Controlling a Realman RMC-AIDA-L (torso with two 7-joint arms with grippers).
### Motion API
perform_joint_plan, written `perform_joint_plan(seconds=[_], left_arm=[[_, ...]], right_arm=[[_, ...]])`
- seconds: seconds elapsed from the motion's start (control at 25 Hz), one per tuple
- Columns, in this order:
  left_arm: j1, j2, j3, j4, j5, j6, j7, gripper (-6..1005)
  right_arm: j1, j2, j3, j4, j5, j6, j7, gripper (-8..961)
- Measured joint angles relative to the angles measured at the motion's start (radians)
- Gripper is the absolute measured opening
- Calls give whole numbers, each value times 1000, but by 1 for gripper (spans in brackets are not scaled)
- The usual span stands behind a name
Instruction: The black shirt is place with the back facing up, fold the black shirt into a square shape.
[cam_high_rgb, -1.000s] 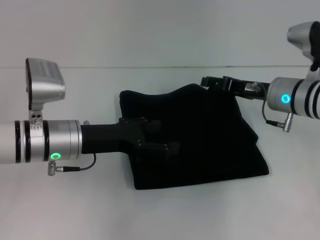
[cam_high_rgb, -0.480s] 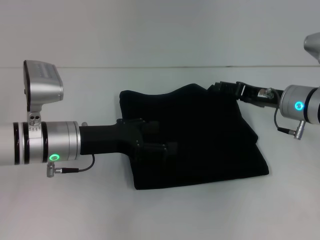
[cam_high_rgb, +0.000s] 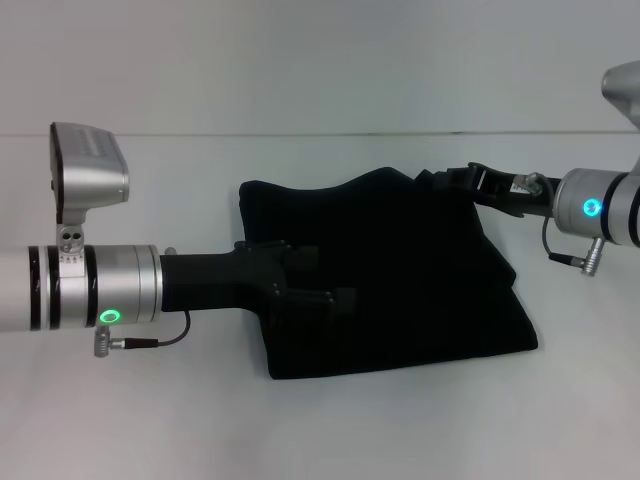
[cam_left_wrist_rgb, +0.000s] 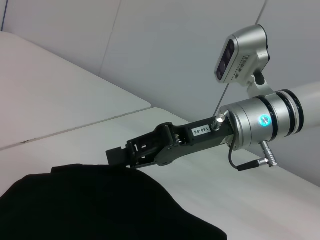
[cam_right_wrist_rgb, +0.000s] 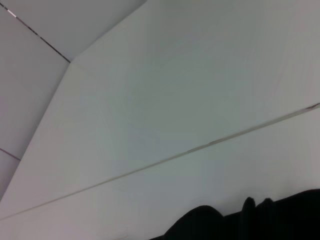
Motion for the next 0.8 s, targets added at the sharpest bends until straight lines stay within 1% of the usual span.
perform_joint_plan(seconds=[0.24,0.32,0.36,0.56,0.8], left_arm=[[1,1,-1,0,1,1,0,874],[2,1,-1,0,2,2,0,873],[2,1,0,0,2,2,0,873],[3,1,5,-1,5,1,0,872],[3,1,6,-8,5,0,-2,870]], right_arm=[[6,5,0,2,0,11,0,345],[6,5,0,3,0,14,0,206],[5,2,0,3,0,20,0,137],[-2,-10,0,3,0,12,2,150],[-6,-13,-10,3,1,7,12,145]])
